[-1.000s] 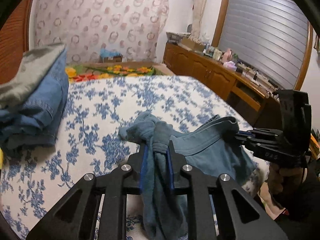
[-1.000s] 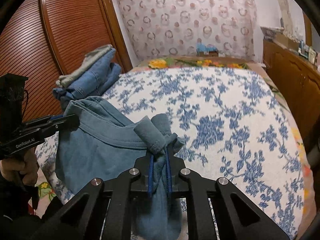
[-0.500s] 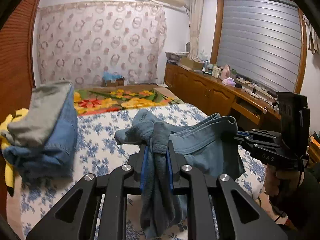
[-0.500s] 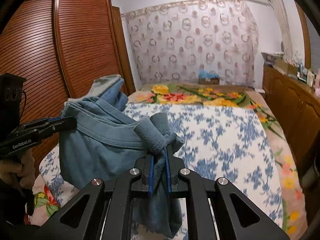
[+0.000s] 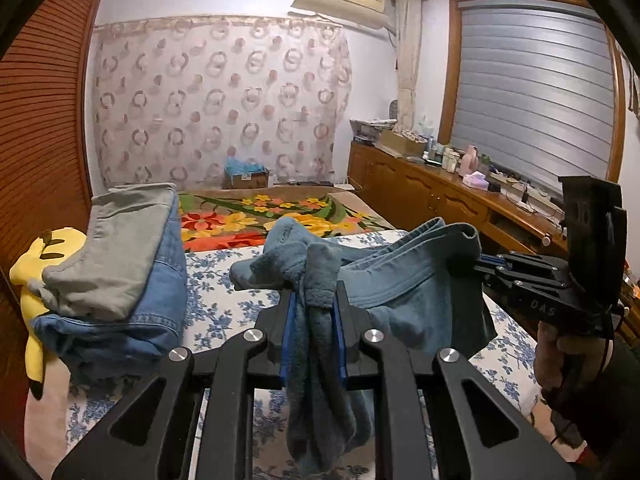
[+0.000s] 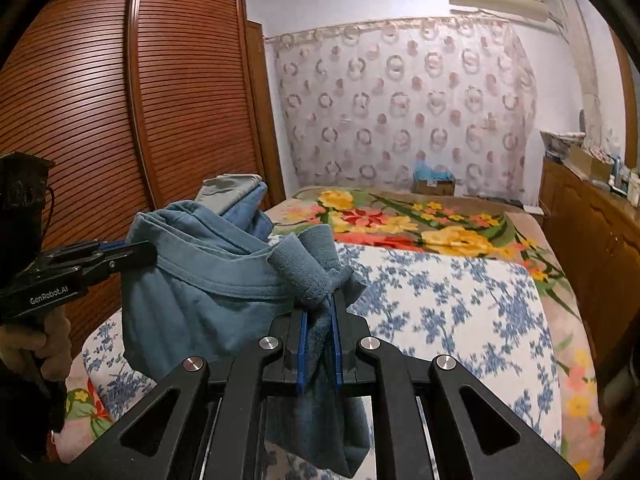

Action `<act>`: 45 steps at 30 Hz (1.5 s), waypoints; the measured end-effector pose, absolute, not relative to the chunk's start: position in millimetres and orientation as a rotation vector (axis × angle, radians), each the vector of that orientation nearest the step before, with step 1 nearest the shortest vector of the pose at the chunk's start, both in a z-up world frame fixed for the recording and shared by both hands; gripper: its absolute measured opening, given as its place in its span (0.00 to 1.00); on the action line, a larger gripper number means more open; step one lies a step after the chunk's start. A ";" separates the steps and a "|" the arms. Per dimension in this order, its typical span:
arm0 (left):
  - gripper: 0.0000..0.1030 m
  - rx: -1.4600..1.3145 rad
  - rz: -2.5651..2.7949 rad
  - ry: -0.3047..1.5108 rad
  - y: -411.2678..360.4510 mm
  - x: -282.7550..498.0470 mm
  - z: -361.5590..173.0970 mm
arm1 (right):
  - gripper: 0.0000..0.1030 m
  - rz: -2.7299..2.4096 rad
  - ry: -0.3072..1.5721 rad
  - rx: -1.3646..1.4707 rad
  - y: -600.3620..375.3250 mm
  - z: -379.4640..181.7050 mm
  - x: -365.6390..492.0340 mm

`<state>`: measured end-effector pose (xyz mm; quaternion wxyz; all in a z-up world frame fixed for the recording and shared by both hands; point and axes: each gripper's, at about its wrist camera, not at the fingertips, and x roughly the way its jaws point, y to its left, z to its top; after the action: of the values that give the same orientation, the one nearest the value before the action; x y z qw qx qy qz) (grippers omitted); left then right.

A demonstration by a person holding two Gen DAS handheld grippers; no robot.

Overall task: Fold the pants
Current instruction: 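Carry the shorts onto the folded jeans stack and open both tools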

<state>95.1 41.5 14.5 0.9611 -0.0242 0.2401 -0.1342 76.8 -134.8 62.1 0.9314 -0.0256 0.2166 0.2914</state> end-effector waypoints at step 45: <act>0.17 -0.196 0.149 0.397 201.0 157.9 22.7 | 0.09 0.931 0.297 -0.253 68.6 64.7 343.7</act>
<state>157.9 201.0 22.7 0.9729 -0.0970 0.1965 0.0736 343.7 68.6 64.7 0.8754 -0.1212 0.1422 0.4458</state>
